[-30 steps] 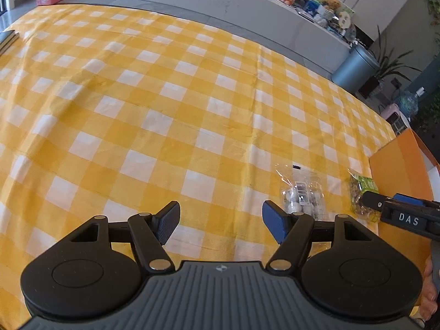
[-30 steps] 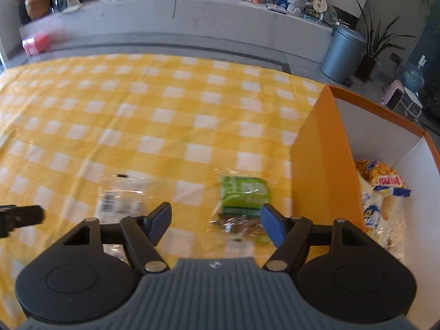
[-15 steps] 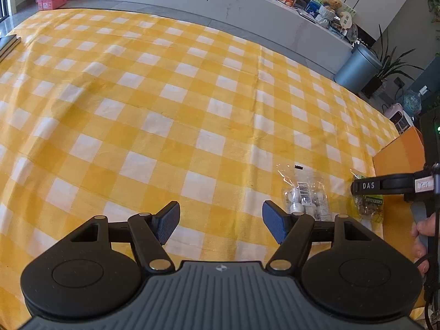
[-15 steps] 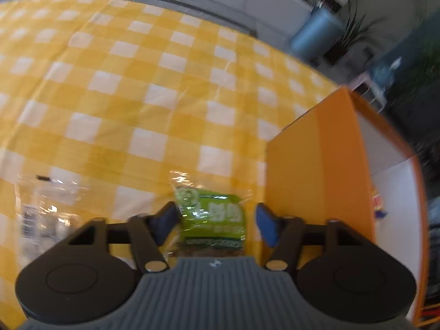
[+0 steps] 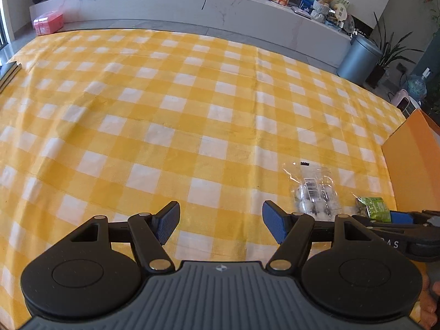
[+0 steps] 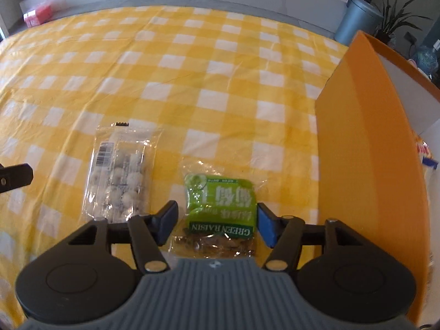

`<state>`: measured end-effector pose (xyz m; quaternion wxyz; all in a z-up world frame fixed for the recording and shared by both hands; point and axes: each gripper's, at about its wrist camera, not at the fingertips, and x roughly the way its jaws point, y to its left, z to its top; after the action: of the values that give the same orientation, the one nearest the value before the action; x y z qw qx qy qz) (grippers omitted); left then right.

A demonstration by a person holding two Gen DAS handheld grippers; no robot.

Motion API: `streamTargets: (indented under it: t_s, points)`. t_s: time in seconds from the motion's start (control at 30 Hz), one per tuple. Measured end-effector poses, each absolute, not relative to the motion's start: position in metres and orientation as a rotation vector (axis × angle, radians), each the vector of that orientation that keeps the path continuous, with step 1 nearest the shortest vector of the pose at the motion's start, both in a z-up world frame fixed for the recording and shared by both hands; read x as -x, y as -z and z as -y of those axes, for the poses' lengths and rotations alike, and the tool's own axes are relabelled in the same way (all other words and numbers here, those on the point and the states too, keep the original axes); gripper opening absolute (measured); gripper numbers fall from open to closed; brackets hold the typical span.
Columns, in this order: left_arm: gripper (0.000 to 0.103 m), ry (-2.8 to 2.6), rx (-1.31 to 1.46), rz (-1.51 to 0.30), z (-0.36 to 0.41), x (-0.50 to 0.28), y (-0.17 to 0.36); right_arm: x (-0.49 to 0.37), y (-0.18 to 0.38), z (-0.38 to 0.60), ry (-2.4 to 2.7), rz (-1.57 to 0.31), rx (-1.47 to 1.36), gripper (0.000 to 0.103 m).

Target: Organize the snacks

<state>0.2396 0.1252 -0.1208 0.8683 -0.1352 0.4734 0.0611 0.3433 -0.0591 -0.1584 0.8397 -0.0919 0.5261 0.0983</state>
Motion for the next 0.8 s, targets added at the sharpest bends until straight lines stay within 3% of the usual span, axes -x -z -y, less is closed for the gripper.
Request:
streamTargets:
  t_s: [0.17, 0.47, 0.8]
  points:
    - [0.081, -0.110, 0.311, -1.009, -0.122, -0.242, 0.124, -0.338, 0.157, 0.079, -0.230, -1.060, 0.066, 0.051]
    - [0.083, -0.016, 0.314, -1.000, -0.091, -0.246, 0.116, -0.331, 0.155, 0.087, -0.228, -1.025, 0.021, 0.050]
    - [0.086, -0.048, 0.258, -1.026, -0.041, -0.270, 0.127, -0.306, 0.106, 0.107, -0.230, -0.891, 0.010, 0.050]
